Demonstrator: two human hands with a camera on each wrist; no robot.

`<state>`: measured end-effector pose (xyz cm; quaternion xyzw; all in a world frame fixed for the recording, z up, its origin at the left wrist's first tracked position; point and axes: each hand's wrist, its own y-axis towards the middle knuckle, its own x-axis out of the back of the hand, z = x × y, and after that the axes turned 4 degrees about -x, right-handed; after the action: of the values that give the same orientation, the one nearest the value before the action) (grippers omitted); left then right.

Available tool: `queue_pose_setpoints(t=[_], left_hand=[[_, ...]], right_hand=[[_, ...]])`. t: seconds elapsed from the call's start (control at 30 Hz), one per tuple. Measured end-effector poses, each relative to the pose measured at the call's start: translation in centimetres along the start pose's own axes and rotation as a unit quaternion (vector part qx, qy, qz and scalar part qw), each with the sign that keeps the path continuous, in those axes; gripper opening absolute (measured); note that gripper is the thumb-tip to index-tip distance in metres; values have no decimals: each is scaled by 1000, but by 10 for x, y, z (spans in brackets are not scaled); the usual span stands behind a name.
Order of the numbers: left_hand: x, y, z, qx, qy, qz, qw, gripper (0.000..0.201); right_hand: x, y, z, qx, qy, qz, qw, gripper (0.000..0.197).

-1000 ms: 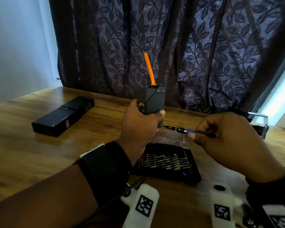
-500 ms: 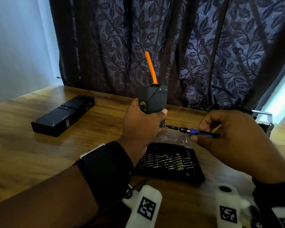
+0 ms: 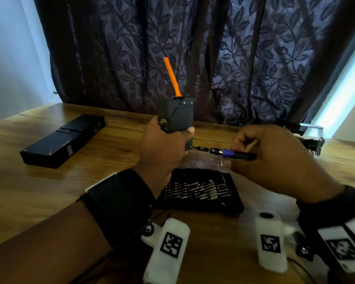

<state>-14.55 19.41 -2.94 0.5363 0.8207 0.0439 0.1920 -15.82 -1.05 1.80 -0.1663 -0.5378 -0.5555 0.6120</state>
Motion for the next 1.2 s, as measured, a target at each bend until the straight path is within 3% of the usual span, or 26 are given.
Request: queue_pose_setpoints(t=[0.27,0.5,0.6,0.9,1.2], left_hand=[[-2,-4,-2,8,11,4,1000,35],[0,-5,1,11,18,19,1000,37],[1,-4,0,11,21,18,1000,37],[0,-7,-1,9,27,22,999,37],[-1,-6,-1,20,30,25,999,40]], right_hand=[[-3,1,-7,-3,0,-33,999,17],[-2,3,-6,-9,-3,2,1000,15],[-3,3,-6,-12,-20,18,1000,26],[-3,2,-8,-18,-10,4,1000,21],[-7,6,-13,-19,-36,31,999,38]])
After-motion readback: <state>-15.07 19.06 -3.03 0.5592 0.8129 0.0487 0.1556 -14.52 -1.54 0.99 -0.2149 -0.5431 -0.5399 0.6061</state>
